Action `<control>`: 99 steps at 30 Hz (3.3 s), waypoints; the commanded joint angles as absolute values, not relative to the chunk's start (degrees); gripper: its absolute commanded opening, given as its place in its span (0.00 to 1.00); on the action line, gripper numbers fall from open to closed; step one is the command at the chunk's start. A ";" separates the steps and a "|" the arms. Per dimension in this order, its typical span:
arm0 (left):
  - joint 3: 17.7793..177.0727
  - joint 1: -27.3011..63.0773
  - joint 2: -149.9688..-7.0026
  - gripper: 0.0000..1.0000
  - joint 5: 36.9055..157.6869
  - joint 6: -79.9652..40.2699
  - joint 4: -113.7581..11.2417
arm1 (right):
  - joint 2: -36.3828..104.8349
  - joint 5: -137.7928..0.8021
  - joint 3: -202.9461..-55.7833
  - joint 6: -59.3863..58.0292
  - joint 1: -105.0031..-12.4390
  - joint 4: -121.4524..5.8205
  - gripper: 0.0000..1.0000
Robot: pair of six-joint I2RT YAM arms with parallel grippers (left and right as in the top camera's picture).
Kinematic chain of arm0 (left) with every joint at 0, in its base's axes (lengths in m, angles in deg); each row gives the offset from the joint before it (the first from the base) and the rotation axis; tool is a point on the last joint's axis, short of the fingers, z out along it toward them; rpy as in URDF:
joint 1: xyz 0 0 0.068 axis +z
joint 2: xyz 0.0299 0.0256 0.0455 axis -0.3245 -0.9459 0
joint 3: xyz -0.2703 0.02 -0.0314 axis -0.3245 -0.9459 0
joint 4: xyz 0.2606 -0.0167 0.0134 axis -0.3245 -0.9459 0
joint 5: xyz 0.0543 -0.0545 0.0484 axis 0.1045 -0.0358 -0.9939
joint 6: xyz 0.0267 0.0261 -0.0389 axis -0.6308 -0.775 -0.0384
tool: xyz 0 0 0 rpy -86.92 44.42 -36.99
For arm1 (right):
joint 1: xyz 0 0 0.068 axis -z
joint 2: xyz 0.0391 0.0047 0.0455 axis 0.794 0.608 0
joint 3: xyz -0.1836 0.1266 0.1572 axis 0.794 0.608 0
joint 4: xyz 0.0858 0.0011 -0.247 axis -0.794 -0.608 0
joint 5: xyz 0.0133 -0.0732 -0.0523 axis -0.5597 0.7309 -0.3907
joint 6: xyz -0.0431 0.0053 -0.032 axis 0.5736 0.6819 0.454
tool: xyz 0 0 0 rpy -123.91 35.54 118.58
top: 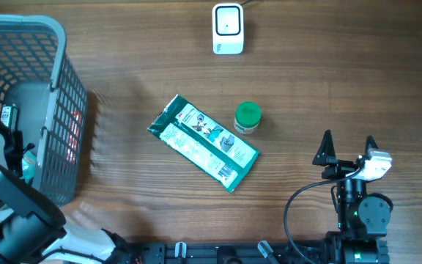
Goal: Scan the item barcode
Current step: 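Reach into the basket and grasp the light-blue tissue pack, then carry the tissue pack right of the jar and release it, then reach into the basket, grasp the red snack packet, drop it left of gloves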
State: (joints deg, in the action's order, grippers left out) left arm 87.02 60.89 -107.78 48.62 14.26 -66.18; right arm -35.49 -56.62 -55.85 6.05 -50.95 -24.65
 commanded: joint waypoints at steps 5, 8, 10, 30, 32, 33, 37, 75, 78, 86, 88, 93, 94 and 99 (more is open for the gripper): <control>86.10 61.11 -112.75 1.00 58.28 -2.07 -57.74 | -35.75 -57.51 -55.78 7.06 -50.82 -24.43 1.00; 86.10 61.11 -115.35 1.00 59.86 -2.09 -58.79 | -35.75 -57.51 -55.78 7.06 -50.82 -24.43 1.00; 86.10 61.11 -116.22 0.89 60.03 -2.09 -61.41 | -35.75 -57.51 -55.78 7.06 -50.80 -24.43 1.00; 127.26 60.45 -91.39 0.36 83.33 -3.14 -83.46 | -35.75 -57.51 -55.78 7.06 -50.80 -24.45 1.00; 127.50 58.07 -87.02 0.38 91.68 -3.01 -82.46 | -35.75 -57.51 -55.78 7.08 -50.80 -24.45 1.00; 127.50 55.58 -84.94 0.38 95.02 -1.74 -82.50 | -35.75 -57.51 -55.78 7.06 -50.82 -24.43 1.00; 127.37 32.76 -82.45 0.37 96.42 1.39 -80.27 | -35.75 -57.51 -55.78 7.06 -50.82 -24.43 1.00; 145.29 -13.66 -110.74 1.00 55.20 -15.84 -78.31 | -35.75 -57.51 -55.78 7.06 -50.80 -24.43 1.00; 145.29 -7.15 -103.11 1.00 50.57 -14.83 -84.25 | -35.75 -57.51 -55.78 7.06 -50.80 -24.43 1.00; 145.29 16.28 -92.49 1.00 46.17 6.89 -113.63 | -35.75 -57.51 -55.78 7.06 -50.82 -24.43 1.00; 144.99 23.14 -92.18 1.00 45.78 7.48 -113.08 | -35.75 -57.51 -55.78 7.06 -50.80 -24.43 1.00; 142.21 44.21 -96.22 1.00 46.39 13.67 -113.50 | -35.75 -57.51 -55.78 7.06 -50.82 -24.43 1.00; 140.22 46.49 -96.86 1.00 46.35 13.58 -113.10 | -35.75 -57.51 -55.78 7.06 -50.80 -24.43 1.00; 120.20 52.21 -98.01 1.00 45.39 13.41 -103.40 | -35.75 -57.51 -55.78 7.06 -50.80 -24.43 1.00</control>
